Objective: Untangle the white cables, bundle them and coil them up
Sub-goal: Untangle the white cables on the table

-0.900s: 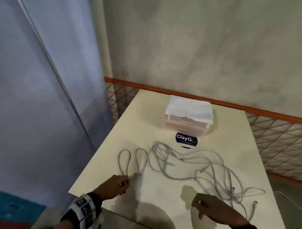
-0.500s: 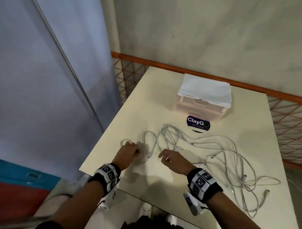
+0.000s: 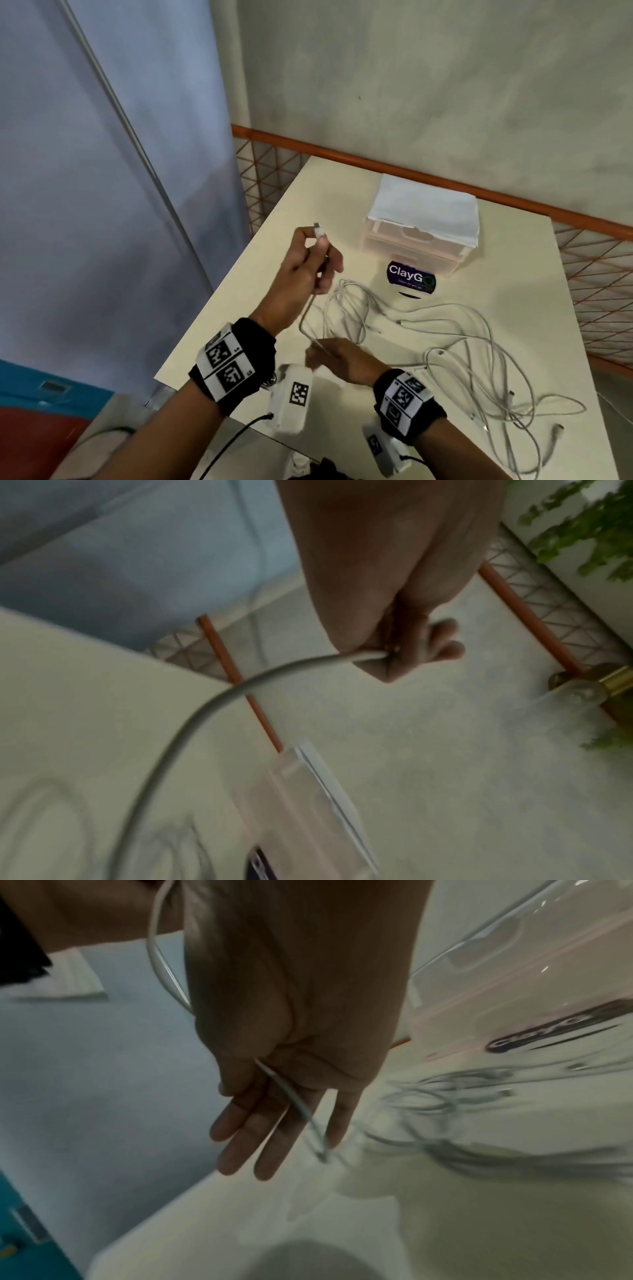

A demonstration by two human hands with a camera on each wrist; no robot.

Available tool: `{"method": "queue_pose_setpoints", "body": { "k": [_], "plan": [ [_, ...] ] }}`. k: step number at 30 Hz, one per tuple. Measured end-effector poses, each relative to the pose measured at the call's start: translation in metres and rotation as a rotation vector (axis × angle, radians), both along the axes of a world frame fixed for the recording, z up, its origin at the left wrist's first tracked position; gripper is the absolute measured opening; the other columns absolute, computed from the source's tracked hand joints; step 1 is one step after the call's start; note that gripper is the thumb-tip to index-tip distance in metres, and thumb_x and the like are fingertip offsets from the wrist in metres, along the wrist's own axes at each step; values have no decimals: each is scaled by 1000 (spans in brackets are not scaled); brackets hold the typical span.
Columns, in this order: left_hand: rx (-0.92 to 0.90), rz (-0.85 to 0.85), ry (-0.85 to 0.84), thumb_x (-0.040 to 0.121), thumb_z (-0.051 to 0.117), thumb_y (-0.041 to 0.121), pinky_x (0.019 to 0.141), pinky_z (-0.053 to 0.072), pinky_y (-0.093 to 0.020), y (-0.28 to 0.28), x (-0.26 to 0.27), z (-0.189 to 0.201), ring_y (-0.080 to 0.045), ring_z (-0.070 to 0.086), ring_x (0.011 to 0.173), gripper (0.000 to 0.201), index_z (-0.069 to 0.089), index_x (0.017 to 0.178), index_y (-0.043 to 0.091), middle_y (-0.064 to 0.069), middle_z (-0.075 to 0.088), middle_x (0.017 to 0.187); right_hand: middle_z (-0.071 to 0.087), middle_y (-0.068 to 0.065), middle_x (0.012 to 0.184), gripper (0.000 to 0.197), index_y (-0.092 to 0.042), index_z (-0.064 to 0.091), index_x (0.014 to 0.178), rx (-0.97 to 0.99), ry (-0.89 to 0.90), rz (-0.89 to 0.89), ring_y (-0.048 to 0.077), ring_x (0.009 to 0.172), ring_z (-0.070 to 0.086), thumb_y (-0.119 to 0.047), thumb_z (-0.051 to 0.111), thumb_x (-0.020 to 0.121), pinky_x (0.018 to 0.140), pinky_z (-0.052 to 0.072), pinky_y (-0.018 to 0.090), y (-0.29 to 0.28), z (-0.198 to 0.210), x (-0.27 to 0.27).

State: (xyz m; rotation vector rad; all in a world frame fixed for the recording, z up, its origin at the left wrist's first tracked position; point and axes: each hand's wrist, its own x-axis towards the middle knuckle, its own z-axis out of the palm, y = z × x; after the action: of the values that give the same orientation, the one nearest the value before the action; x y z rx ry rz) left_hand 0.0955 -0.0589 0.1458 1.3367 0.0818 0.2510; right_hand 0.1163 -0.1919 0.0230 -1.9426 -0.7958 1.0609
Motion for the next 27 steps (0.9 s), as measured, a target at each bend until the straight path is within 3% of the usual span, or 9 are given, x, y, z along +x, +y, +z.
{"method": "queue_pose_setpoints", "body": {
  "k": [5,8,10,11,14,16,20,24,27],
  "plan": [
    [534,64,53,98,43,32,55,34,-23,44,-4,-31,-7,38,49,17,44,98,15,12,58,57,66,-4,78,22,-20,59,77,-2,-86,-221,-4,72,59,-22,48,96,78,41,18,-71,-18,28],
    [827,-156,220,77,58,59,63,38,-24,42,-13,-62,1,48,56,36,60,100,30,29,59,65,63,-6,68,20,-15,61,79,115,-149,-308,1,69,58,-16,50,96,74,42,17,-81,5,29],
    [935,-308,241,77,65,56,64,38,-23,25,-13,-77,0,49,59,24,66,94,40,29,57,64,59,-8,58,19,-16,64,80,169,-203,-259,2,60,54,-20,52,94,65,41,15,-67,33,27],
    [906,-331,214,81,66,48,62,37,-23,18,-11,-80,-1,48,57,7,66,83,42,25,57,61,56,-9,54,18,-16,65,80,209,-229,-235,1,56,51,-21,54,93,61,40,14,-58,47,28],
    [740,-263,111,91,60,26,58,34,-17,5,-3,-63,-2,42,54,22,63,69,29,11,51,56,56,-15,53,19,-10,64,79,313,-278,-311,-1,53,46,-22,57,92,56,35,10,-49,78,40],
    [697,-141,41,93,55,30,55,32,-18,10,3,-45,-4,36,54,26,60,74,13,5,43,59,53,-11,57,24,-5,60,78,325,-212,-351,1,54,44,-25,58,91,55,34,12,-59,81,48],
    [544,271,-26,92,52,36,55,31,-17,41,11,-21,-2,35,54,24,54,73,23,12,46,58,47,-15,47,32,-13,55,67,58,-167,-272,1,49,41,-31,54,93,56,35,17,-98,48,48],
    [980,240,239,94,54,29,60,35,-28,75,10,-47,-12,49,57,23,60,75,17,6,51,59,54,-16,52,29,-17,56,69,-10,-213,-370,2,53,50,-27,49,95,64,44,26,-141,25,49],
    [1253,-9,602,95,49,29,74,43,-33,73,1,-86,-28,64,86,22,62,83,16,0,65,73,49,-7,59,26,-20,59,79,92,-345,-445,8,56,44,-26,43,98,60,40,23,-151,46,56]
  ]
}}
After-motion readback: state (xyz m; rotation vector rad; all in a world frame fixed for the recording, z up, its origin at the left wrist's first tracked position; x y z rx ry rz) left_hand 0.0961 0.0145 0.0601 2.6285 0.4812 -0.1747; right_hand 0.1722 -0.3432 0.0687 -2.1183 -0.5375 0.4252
